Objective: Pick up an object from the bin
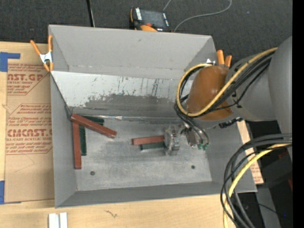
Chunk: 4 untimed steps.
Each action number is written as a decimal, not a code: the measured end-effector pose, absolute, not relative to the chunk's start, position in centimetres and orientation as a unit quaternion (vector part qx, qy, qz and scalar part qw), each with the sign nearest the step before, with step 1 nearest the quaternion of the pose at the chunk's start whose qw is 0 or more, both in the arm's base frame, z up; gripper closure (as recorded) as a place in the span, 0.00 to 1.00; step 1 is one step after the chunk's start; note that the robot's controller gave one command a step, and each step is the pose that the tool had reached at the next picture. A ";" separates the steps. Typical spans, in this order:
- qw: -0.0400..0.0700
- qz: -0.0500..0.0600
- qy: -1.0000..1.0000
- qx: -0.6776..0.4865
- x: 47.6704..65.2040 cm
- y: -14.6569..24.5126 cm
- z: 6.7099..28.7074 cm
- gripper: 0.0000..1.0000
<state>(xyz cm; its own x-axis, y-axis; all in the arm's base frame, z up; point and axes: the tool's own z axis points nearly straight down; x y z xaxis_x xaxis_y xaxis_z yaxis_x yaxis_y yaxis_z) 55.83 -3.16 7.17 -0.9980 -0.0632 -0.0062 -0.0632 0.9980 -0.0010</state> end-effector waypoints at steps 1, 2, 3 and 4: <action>0.001 0.000 0.999 -0.032 55.7 -3.1 7.0 0.00; 0.003 0.002 0.998 0.066 56.6 3.8 7.1 0.00; -0.001 -0.002 0.998 0.061 53.1 -4.9 6.9 0.00; -0.001 0.001 0.989 -0.147 49.6 -0.7 8.3 0.00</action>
Offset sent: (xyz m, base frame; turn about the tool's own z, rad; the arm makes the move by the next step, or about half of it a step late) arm 0.0000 0.0000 0.0000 0.0000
